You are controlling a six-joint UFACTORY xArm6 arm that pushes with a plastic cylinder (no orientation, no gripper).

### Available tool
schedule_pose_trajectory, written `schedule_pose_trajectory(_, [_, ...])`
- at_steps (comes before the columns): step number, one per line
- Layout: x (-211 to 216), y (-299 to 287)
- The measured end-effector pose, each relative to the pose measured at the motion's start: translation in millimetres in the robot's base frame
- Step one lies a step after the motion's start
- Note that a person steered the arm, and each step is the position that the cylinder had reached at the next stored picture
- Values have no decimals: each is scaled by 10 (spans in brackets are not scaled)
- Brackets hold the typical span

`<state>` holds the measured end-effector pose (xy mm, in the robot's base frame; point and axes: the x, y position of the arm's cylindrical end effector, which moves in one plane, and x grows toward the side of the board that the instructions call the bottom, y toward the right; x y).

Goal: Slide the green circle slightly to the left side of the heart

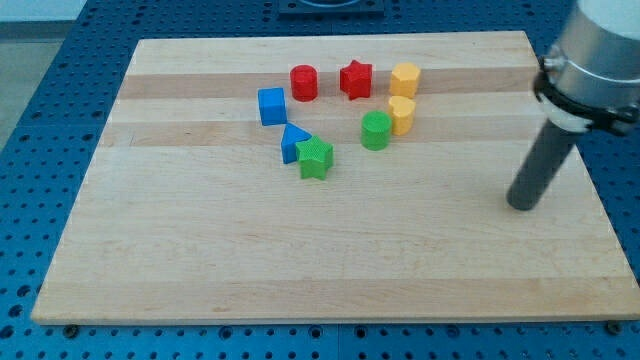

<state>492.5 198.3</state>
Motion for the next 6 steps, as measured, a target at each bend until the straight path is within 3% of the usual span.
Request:
schedule_pose_trajectory(3, [-557,-1259])
schedule_pose_trajectory(6, [-757,-1477])
